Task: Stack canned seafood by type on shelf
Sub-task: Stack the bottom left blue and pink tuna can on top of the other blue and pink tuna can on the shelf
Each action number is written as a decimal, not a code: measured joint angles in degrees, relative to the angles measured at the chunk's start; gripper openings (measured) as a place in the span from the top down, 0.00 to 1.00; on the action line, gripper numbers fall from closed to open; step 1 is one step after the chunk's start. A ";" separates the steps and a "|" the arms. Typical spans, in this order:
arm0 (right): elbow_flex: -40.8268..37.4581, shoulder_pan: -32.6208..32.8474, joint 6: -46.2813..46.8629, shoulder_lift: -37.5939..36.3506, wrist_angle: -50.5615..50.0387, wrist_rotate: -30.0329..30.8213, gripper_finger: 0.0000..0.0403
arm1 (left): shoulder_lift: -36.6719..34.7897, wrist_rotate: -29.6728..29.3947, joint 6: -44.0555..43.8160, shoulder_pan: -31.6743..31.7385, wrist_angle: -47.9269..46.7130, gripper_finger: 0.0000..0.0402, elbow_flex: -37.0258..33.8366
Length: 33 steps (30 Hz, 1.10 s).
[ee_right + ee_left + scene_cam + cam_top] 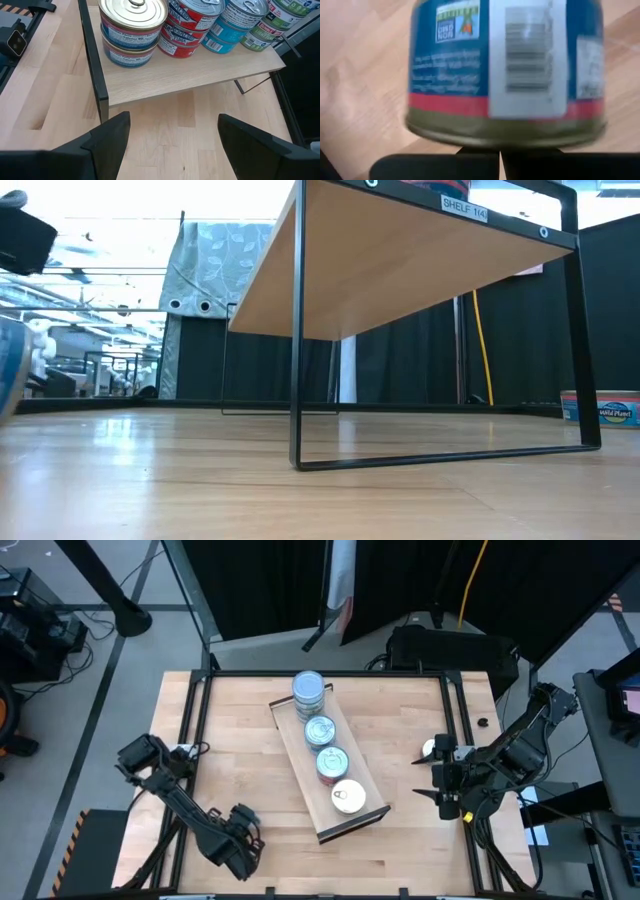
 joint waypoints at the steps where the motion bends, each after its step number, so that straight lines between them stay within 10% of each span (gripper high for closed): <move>1: 0.01 0.00 0.00 0.00 0.00 -0.01 0.27 | 0.00 -0.06 -0.50 -0.34 0.05 1.00 0.00; 8: 0.00 0.01 0.04 0.00 0.00 -0.20 0.27 | -0.11 -0.21 -0.62 -1.94 2.08 1.00 1.24; 17: 0.01 0.01 -0.02 0.00 0.04 -0.66 0.27 | -4.63 -8.10 20.39 -0.67 4.97 0.91 13.74; 27: 0.01 -0.01 0.15 0.00 0.75 -1.73 0.27 | -5.68 -9.97 38.58 4.66 -23.66 0.40 23.35; 33: 0.00 0.01 0.35 0.00 0.76 -2.98 0.27 | -5.62 -3.16 45.59 6.35 -23.97 0.09 21.32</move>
